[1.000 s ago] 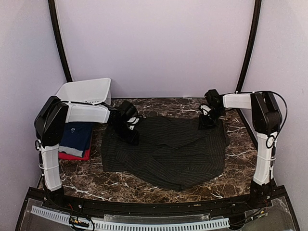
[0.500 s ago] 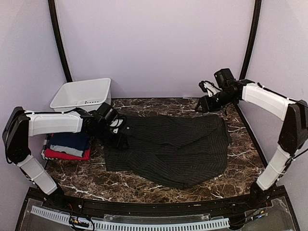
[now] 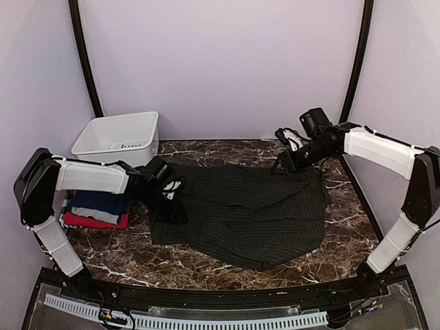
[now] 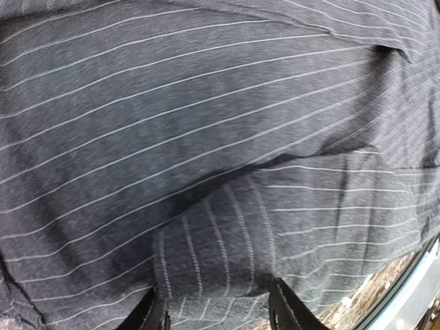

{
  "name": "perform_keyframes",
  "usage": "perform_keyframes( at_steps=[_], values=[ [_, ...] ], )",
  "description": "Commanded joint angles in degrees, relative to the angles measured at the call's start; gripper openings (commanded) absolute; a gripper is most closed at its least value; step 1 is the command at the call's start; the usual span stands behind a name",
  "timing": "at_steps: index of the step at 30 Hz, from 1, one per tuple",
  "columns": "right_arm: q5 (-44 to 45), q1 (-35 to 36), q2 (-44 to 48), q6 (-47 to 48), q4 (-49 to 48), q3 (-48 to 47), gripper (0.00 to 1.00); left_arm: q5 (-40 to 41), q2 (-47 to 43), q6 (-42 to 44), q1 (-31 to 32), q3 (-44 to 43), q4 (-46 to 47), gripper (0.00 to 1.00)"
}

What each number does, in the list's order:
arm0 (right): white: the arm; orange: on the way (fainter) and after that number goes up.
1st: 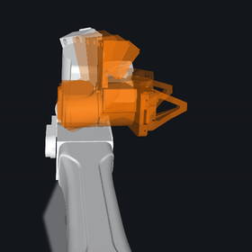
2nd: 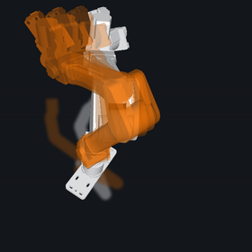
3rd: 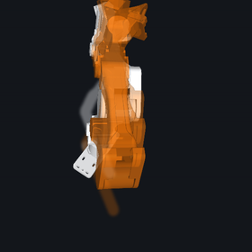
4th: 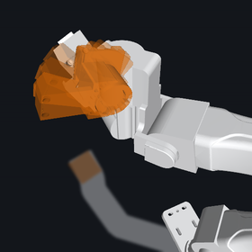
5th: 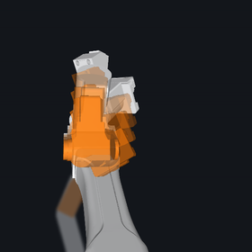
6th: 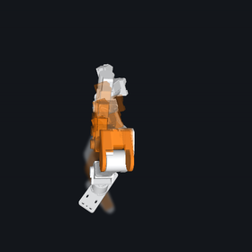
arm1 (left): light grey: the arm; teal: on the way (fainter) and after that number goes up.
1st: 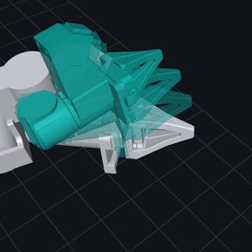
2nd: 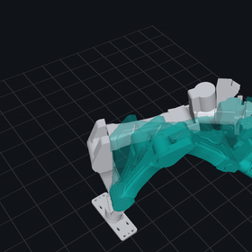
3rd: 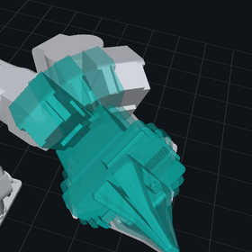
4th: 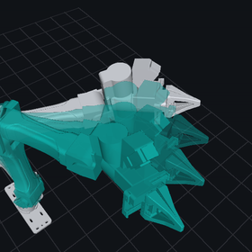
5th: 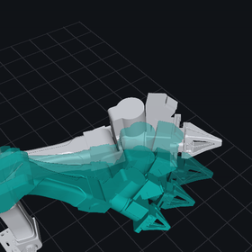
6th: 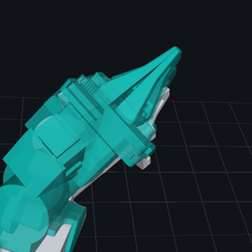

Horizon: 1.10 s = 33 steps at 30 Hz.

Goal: Fold and stack the mixed laundry pile
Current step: Pick up the 1/3-folded shirt from the center of the board.

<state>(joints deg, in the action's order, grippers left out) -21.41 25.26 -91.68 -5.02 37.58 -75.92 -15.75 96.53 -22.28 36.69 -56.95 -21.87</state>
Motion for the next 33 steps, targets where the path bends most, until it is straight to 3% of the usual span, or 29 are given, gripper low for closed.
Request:
perform_keyframes(
  at_steps=[1,5,6,13,16,17,20,24,29,33],
  values=[
    [-0.63,0.18,2.42,0.25,-0.08,0.13,0.54,-3.17,-0.21,2.95,0.73,-2.56,-0.17,0.38],
    [-3.77,0.23,3.11,0.97,0.67,-0.78,0.55,-2.48,-2.75,7.88,2.28,-6.04,-4.42,0.05],
    [-5.3,0.19,3.44,1.13,0.4,-0.74,0.56,-2.55,-4.57,8.71,2.66,-6.23,-4.51,0.02],
    [-21.77,0.97,7.53,-0.67,-7.8,3.46,0.68,-4.46,-18.74,22.31,8.47,-6.01,-2.31,0.0],
    [-24.7,2.8,8.92,-1.56,-12.17,5.9,0.72,-5.02,-22.94,26.73,10.5,-5.4,-0.33,0.0],
    [-24.56,3.27,8.66,-1.5,-12.0,5.73,0.72,-1.97,-23.47,26.18,10.55,-5.78,-0.61,0.0],
    [-24.05,3.83,7.76,-1.72,-11.27,5.39,0.72,6.38,-20.14,20.31,8.74,-9.31,-6.87,0.2],
    [-23.32,3.78,8.18,-2.22,-12.12,5.64,0.72,-2.01,-14.08,12.72,0.86,-6.23,-6.05,0.4],
    [-22.95,3.8,8.14,-1.46,-11.25,5.33,0.73,-5.89,-6.22,9.47,-3.54,-4.36,-3.93,0.48],
    [-22.63,3.75,7.86,-1.1,-11.41,5.81,0.73,-5.56,0.17,6.97,-5.39,-6.16,-5.34,0.48]
  ],
)
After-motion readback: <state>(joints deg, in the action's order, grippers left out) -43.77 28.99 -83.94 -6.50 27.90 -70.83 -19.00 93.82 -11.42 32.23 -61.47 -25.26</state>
